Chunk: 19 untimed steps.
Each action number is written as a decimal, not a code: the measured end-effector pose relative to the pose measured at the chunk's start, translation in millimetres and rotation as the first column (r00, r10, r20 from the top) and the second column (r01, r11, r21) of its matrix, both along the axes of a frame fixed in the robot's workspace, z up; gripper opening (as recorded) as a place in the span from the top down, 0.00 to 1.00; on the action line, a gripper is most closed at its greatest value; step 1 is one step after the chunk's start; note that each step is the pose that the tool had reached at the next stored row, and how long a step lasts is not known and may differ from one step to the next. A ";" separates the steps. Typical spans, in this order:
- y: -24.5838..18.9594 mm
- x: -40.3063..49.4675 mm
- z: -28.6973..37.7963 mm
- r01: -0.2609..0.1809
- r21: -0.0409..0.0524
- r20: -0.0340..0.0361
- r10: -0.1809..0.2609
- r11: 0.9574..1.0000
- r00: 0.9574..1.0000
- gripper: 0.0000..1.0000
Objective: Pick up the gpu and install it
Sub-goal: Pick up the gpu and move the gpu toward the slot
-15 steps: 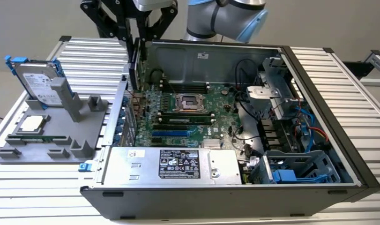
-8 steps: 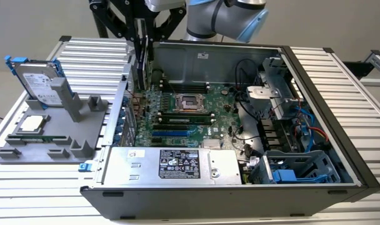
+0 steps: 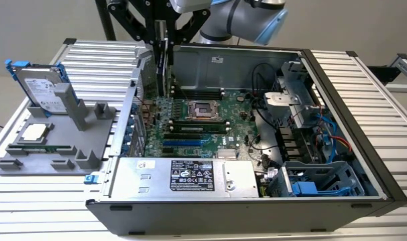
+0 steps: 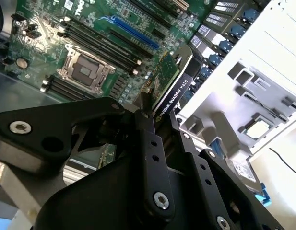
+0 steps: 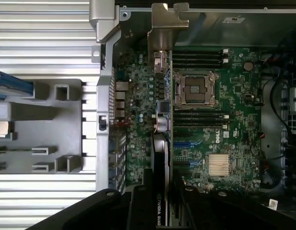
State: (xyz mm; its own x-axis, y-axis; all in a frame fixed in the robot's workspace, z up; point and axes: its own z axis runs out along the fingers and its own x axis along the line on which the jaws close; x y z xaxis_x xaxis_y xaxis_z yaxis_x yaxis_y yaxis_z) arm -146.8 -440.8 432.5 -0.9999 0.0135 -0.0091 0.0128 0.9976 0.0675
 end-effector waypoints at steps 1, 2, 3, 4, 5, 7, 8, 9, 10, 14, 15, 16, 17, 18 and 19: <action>0.0 1.8 0.0 0.000 0.000 0.000 0.000 1.000 1.000 1.00; 0.0 3.4 0.0 0.000 0.000 0.000 0.000 1.000 1.000 1.00; 0.0 5.2 0.0 0.000 0.000 0.000 0.000 1.000 1.000 1.00; 0.0 6.9 0.0 0.000 0.000 0.000 0.000 1.000 1.000 1.00; 0.0 8.7 0.0 0.000 0.000 0.000 0.000 1.000 1.000 1.00; 0.0 12.0 0.0 0.000 0.000 0.000 0.000 1.000 1.000 1.00; 0.0 13.6 0.0 0.000 0.000 0.000 0.000 1.000 1.000 1.00; 0.0 15.4 0.0 0.000 0.000 0.000 0.000 1.000 1.000 1.00; 0.0 17.0 0.0 0.000 0.000 0.000 0.000 1.000 1.000 1.00; 0.0 23.3 0.0 0.000 0.000 0.000 0.000 1.000 1.000 1.00; 0.0 24.9 0.0 0.000 0.000 0.000 0.000 1.000 1.000 1.00; 0.0 26.4 0.0 0.000 0.000 0.000 0.000 1.000 1.000 1.00; 0.0 27.9 0.0 0.000 0.000 0.000 0.000 1.000 1.000 1.00; 0.0 29.5 0.0 0.000 0.000 0.000 0.000 1.000 1.000 1.00; 0.0 31.1 0.0 0.000 0.000 0.000 0.000 1.000 1.000 1.00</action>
